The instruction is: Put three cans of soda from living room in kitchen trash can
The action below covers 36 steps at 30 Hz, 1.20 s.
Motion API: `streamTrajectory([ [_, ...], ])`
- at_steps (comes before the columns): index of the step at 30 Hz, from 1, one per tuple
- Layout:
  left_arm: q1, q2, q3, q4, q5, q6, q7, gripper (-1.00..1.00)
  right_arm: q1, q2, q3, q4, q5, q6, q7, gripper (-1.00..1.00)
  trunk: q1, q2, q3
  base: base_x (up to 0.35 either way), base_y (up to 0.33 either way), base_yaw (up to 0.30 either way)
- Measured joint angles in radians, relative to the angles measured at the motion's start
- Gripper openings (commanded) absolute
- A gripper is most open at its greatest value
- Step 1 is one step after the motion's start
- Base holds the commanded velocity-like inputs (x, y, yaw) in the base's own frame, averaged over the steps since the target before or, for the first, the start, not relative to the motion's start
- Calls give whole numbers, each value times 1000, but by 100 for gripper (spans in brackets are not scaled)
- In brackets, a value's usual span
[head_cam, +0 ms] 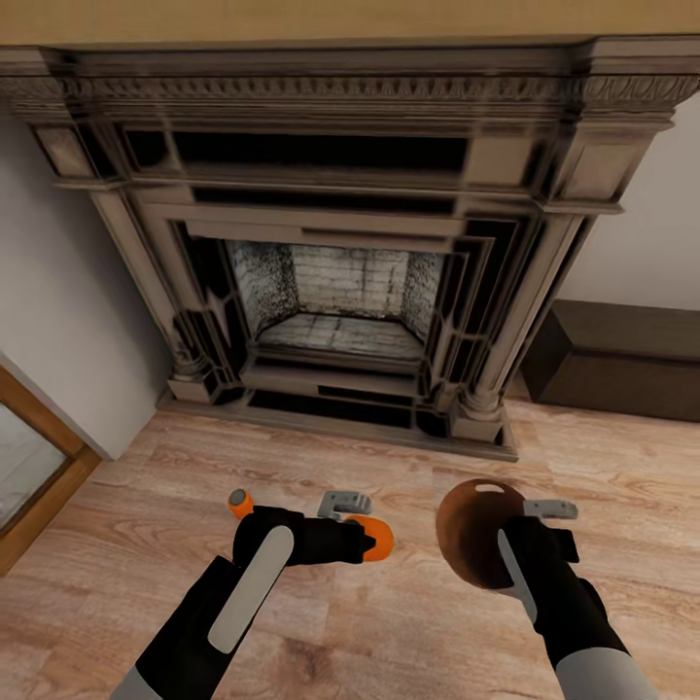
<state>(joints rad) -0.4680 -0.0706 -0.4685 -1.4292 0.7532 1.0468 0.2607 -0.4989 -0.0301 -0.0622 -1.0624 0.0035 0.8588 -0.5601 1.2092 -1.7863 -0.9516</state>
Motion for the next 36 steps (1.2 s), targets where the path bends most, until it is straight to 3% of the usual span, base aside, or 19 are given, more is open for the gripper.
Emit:
streamTrajectory([
  [4, 0, 0, -1, 0, 8, 0, -1, -100, -8, 5, 3, 16, 35, 11, -9, -100, -15, 28, 13, 0, 0, 0],
  [15, 0, 0, -2, 0, 13, 0, -8, -100, -13, 7, 21, 54, 25, 7, -11, -100, -58, 105, 47, 0, 0, 0],
  [22, 1, 0, 0, -2, 13, 0, -9, -100, -17, 13, 43, 69, 25, 7, -11, -100, -58, 105, 47, 0, 0, 0],
  [36, 2, -1, -2, -31, 14, 0, -49, -100, -18, 61, 87, 85, 32, 9, -11, -100, -58, 105, 47, 0, 0, 0],
])
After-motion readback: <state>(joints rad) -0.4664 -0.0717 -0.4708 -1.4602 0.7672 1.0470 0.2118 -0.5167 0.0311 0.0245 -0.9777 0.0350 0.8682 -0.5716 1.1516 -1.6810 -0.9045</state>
